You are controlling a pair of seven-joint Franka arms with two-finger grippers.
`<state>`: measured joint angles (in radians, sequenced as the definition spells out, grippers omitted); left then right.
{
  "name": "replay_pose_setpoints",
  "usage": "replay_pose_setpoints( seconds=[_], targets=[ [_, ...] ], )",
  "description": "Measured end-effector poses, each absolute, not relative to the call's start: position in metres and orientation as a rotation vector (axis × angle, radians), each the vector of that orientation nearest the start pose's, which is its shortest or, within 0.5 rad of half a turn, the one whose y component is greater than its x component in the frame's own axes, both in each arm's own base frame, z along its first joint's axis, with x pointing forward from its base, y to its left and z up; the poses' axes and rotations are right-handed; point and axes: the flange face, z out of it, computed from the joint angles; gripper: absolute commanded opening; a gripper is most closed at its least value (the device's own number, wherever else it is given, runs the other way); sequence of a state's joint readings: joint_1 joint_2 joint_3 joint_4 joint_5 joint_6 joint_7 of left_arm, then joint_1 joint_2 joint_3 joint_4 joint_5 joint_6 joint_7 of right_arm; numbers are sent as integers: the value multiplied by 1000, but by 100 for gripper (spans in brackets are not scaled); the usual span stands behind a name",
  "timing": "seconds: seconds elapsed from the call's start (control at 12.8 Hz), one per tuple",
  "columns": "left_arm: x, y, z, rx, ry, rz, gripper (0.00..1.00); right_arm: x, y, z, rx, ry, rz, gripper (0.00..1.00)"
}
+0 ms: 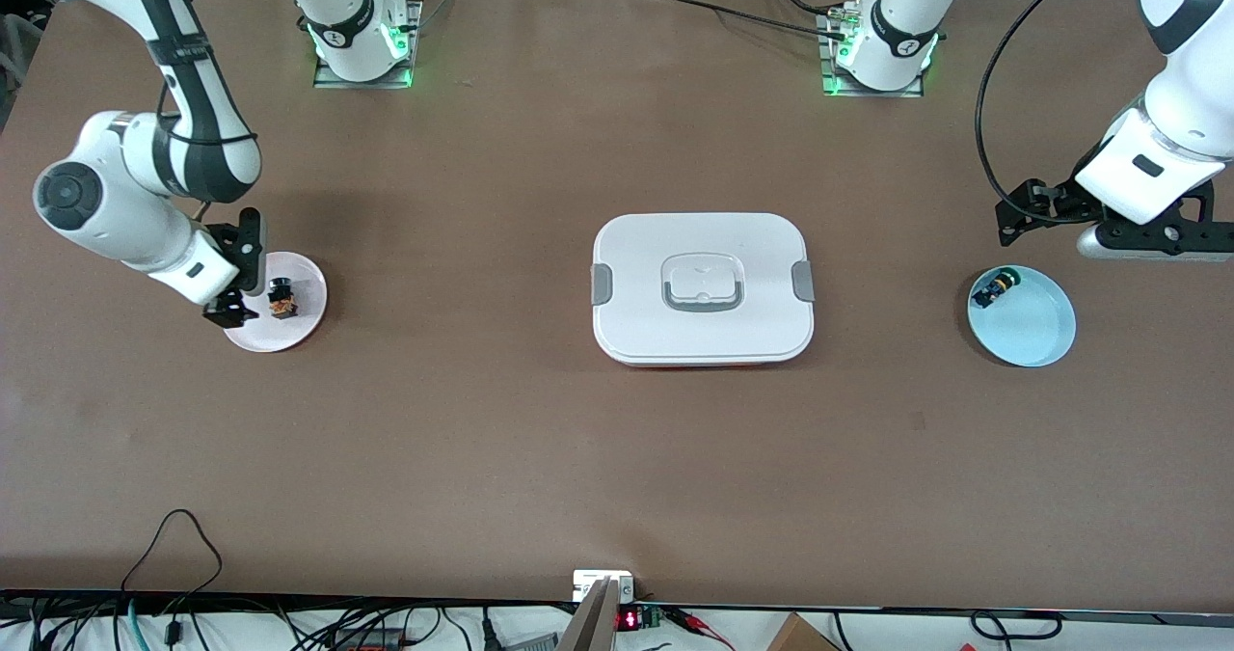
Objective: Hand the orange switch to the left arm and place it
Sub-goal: 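Lower the right gripper over the orange switch on the white plate, then close the right gripper on the orange switch while the left gripper lowers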
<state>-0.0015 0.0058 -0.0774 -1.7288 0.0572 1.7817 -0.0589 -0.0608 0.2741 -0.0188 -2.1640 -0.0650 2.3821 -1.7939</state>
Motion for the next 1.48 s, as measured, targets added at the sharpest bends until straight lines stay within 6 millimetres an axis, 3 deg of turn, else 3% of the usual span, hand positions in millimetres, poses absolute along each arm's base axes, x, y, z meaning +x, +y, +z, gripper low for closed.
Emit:
replay_pose_setpoints(
  seconds=[0.16,0.47,0.94,1.48],
  targets=[
    [570,-40,564,-3088,48,-79,100,553,-47,244,1945,2520,-146,100],
    [574,-41,563,-3089,51,-78,100,549,-61,227,1864,2593,-151,100],
    [584,-44,550,-3092,58,-53,100,548,-45,219,1784,2630,-118,100],
    [609,-52,548,-3099,77,-78,100,545,-56,194,1811,2619,-115,100]
  ],
)
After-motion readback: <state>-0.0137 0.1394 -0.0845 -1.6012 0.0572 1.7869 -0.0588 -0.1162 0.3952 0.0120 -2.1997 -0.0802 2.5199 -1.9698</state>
